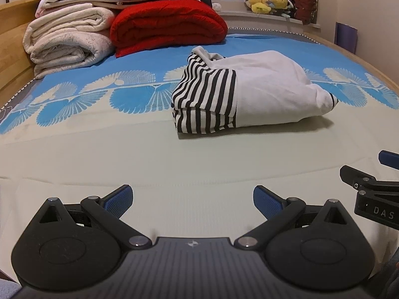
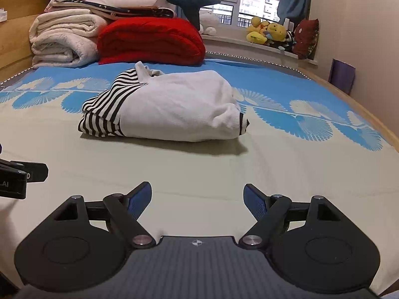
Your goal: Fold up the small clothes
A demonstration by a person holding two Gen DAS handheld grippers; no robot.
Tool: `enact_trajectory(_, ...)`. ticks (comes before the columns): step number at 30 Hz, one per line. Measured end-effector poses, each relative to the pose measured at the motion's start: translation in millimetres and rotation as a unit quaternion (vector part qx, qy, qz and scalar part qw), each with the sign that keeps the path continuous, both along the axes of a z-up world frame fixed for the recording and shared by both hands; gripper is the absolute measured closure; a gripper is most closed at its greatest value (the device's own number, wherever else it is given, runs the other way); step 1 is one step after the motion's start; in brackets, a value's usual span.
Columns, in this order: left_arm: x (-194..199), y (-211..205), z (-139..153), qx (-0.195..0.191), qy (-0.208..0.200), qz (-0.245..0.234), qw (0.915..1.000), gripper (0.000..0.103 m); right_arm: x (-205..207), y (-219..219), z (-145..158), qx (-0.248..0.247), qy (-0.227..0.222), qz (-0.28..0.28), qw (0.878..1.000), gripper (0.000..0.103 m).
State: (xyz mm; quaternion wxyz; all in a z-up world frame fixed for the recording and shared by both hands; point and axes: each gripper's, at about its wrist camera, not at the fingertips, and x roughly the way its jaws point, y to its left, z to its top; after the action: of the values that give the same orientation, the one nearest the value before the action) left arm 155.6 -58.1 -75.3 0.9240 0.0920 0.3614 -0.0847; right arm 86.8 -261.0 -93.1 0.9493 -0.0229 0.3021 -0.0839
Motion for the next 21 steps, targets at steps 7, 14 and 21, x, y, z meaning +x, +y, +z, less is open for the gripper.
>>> enact_trajectory(7,1.0,-1.5,-0.9,0.002,0.001,0.000,1.0000,0.000,0.0,0.6,-0.5,0.000,0.002,0.004,1.000,0.018)
enact_trajectory(14,0.1,-3.3,-2.2,0.005,-0.001,0.002,1.0000,0.000,0.0,0.9,-0.7,0.000,0.005,0.004,1.000,0.017)
enact_trajectory(21,-0.6,-5.7,-3.2,0.008,-0.001,-0.002,1.0000,0.000,0.1,1.0,-1.2,-0.001,0.006,0.004,1.000,0.017)
